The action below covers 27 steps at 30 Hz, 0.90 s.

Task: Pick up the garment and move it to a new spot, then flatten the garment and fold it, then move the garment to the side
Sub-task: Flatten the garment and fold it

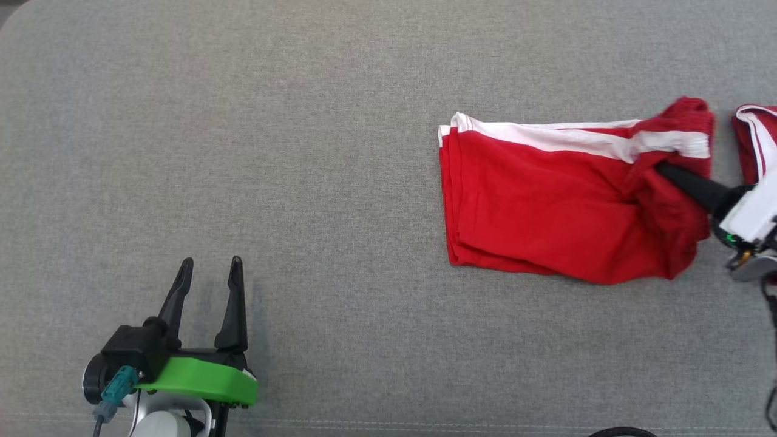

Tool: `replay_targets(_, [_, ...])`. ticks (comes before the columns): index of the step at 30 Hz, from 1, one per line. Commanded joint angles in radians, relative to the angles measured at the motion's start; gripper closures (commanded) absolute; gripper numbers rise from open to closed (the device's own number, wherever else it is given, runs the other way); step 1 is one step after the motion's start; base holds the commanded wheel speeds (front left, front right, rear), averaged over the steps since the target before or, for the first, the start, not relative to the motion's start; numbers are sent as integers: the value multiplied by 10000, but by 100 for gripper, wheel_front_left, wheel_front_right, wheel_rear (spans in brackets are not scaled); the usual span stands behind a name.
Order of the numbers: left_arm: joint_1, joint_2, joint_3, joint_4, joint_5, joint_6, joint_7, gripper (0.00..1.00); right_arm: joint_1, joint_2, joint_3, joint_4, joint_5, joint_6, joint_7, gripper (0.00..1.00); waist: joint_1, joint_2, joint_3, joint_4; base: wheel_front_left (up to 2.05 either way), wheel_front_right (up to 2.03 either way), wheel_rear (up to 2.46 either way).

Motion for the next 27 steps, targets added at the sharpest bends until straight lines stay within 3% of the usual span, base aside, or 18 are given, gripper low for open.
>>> replay_targets(1, [42, 112, -43, -30, 12, -30, -25, 0, -143, 664, -89, -402, -407, 2, 345, 100, 0, -1, 193, -186, 0, 0, 0])
replay_targets(4, [-214, 264, -231, 0, 162, -31, -25, 0, -369, 2408, -97, -1132, -1693, 2, 859, 100, 0, -1, 436, -304, 0, 0, 0])
replay_targets(7, [-502, 462, -567, 121, 261, -31, -23, 0, -696, 2833, 199, -945, -2263, 2, 446, 100, 0, -1, 656, -365, 0, 0, 0])
replay_targets(10, [-681, 675, -929, 295, 307, -30, -23, 0, -1084, 2955, 1339, 335, -1462, 2, -1095, 100, 0, -1, 745, -332, 0, 0, 0])
replay_targets(11, [-804, 767, -1077, 368, 321, -29, -25, 0, -1393, 2897, 2173, 1194, -1029, 2, -2034, 100, 0, -1, 766, -315, 0, 0, 0])
replay_targets(15, [-923, 880, -1151, 458, 241, -23, -25, 0, -1954, 2908, 3830, 2626, -327, 2, -3443, 100, 0, -1, 774, -306, 0, 0, 0])
replay_targets(27, [-574, 770, -1414, 818, 315, -20, -23, 0, -3686, 2918, 7462, 5036, 2095, 4, -5778, 100, 0, -1, 337, -462, 0, 0, 0])
